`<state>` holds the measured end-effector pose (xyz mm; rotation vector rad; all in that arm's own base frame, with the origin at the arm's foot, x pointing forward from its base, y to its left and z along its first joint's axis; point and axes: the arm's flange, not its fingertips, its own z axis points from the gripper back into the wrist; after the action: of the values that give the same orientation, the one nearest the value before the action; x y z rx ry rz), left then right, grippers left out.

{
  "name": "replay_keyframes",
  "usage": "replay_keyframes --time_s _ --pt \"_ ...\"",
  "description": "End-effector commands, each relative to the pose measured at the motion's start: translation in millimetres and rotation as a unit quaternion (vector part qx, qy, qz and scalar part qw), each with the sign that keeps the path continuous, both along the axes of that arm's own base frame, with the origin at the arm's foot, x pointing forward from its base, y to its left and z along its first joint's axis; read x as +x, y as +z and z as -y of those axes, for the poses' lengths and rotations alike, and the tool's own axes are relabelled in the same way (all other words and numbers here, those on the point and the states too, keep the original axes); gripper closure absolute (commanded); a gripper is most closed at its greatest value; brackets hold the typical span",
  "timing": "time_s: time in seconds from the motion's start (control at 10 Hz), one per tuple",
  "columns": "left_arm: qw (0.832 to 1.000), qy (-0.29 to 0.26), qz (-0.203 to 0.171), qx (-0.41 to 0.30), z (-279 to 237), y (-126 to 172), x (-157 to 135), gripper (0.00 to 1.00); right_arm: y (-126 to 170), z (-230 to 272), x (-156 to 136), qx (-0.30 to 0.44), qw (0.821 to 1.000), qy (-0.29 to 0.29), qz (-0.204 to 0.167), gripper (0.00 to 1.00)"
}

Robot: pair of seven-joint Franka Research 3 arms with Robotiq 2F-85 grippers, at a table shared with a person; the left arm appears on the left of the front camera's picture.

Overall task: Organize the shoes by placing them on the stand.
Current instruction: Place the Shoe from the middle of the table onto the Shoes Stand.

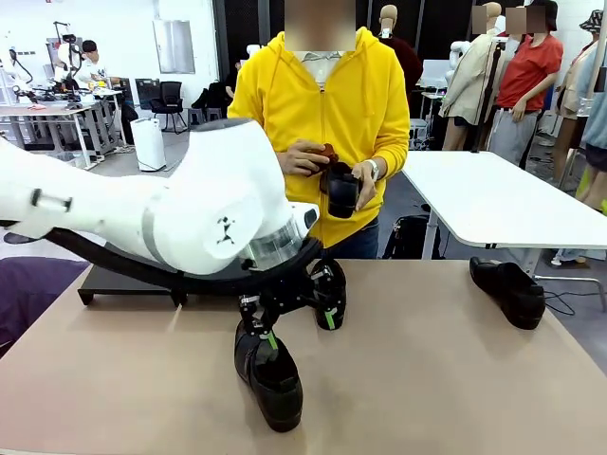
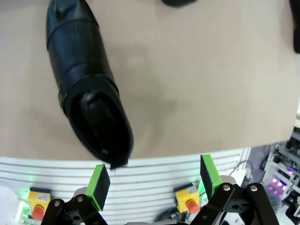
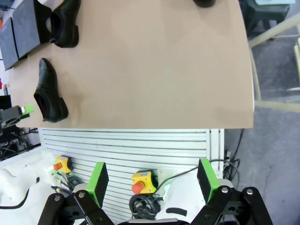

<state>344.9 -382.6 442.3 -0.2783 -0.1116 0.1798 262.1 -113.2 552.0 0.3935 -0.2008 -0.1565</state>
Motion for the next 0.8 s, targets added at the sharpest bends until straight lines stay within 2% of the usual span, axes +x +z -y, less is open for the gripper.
replay_keyframes --time_s 0.0,0.1,0.4,0.7 --pt "0.999 0.022 0.017 0.026 13 -18 21 0.00 1 1 -1 0.008 1.000 0.001 0.001 0.00" --pt "0.998 0.033 0.024 0.041 13 -29 26 0.00 1 1 -1 0.008 1.000 0.001 0.001 0.00" --pt "0.997 0.016 0.041 0.056 22 -53 47 0.00 1 1 -1 0.008 1.000 0.001 0.001 0.00" --pt "0.996 0.029 0.045 0.074 24 -70 59 0.00 1 1 -1 0.008 1.000 0.001 0.001 0.00"
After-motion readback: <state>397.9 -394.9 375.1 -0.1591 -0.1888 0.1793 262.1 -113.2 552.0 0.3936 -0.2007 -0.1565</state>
